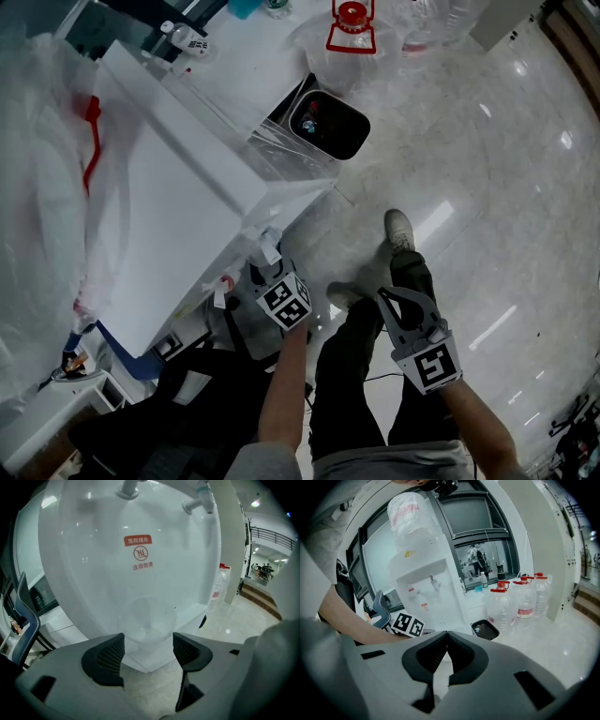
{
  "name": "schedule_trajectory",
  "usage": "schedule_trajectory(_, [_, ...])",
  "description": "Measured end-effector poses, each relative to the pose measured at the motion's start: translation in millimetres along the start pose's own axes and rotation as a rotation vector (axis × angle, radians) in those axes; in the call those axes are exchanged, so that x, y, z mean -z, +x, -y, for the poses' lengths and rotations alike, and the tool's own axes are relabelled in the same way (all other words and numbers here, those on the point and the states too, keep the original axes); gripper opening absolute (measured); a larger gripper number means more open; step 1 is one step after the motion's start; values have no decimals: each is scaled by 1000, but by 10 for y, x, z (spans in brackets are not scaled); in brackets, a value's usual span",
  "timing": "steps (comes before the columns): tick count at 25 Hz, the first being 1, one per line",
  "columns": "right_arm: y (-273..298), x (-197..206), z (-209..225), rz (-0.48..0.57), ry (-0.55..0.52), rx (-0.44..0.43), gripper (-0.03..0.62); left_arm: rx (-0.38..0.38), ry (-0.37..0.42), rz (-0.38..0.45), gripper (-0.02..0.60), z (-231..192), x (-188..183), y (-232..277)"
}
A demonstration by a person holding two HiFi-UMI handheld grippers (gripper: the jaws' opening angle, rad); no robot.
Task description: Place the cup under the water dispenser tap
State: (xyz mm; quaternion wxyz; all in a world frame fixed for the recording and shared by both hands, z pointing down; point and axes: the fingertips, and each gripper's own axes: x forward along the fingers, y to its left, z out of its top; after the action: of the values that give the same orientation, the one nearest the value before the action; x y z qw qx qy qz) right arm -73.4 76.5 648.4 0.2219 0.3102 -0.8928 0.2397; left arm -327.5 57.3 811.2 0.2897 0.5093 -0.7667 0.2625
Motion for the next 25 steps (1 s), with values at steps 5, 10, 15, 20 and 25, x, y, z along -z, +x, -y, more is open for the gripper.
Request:
schedule_trajectory(5, [-21, -57, -22, 10, -6, -6, 11, 21, -36, -20, 310, 41, 33, -154])
schedule_trajectory(10, [-101, -185, -29, 13, 9, -14, 11, 109, -54, -72, 308, 161, 93, -365])
schedule_trajectory(15, [-259, -449, -12, 37, -4, -10, 11, 156, -40, -80, 220, 209, -99, -757])
schedule_trajectory(20, [-440, -802, -103, 61, 6, -16, 11, 217, -24, -67, 144, 321, -428, -1280])
schedule_trajectory(25, [-616, -1241, -261, 116, 4, -38, 11, 267, -10, -8, 84, 401, -845, -1783])
